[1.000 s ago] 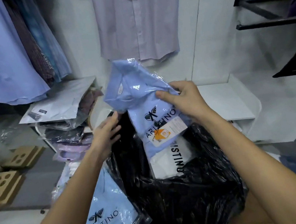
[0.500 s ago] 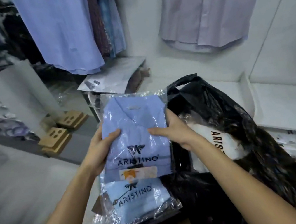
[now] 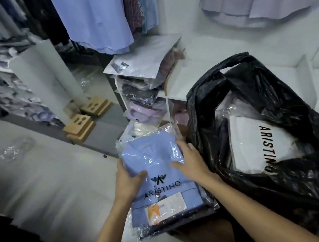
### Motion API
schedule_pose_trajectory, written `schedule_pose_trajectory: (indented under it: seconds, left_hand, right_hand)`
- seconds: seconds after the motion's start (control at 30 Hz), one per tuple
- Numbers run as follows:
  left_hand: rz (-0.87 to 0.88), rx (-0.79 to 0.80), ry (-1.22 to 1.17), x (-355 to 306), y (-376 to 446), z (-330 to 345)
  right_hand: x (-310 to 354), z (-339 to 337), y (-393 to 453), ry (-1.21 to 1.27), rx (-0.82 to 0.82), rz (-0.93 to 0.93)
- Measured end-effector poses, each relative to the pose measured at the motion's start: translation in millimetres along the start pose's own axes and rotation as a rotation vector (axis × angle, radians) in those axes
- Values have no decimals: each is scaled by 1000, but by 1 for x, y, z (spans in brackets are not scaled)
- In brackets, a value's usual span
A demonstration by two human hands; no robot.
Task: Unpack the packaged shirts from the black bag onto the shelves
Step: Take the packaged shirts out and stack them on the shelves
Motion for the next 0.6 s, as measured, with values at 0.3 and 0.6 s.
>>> schedule_pose_trajectory:
  seconds: [0.3,0.6]
  left_hand:
    - [50,-75,392,-60,-5,23]
    - [746,139,210,-202,-48,151]
  right_hand:
    - [52,-52,-26,188,-151,-248]
    - [-38,-162,-64,64,-437,59]
Point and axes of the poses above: each hand's wrist, its own y-axis towards the middle knuckle, its own z-axis out of the palm, x = y × z, the point moved 9 cm from there along y, towards the middle knuckle, and after that the axes turned 6 degrees about x, right-handed, at the moved point
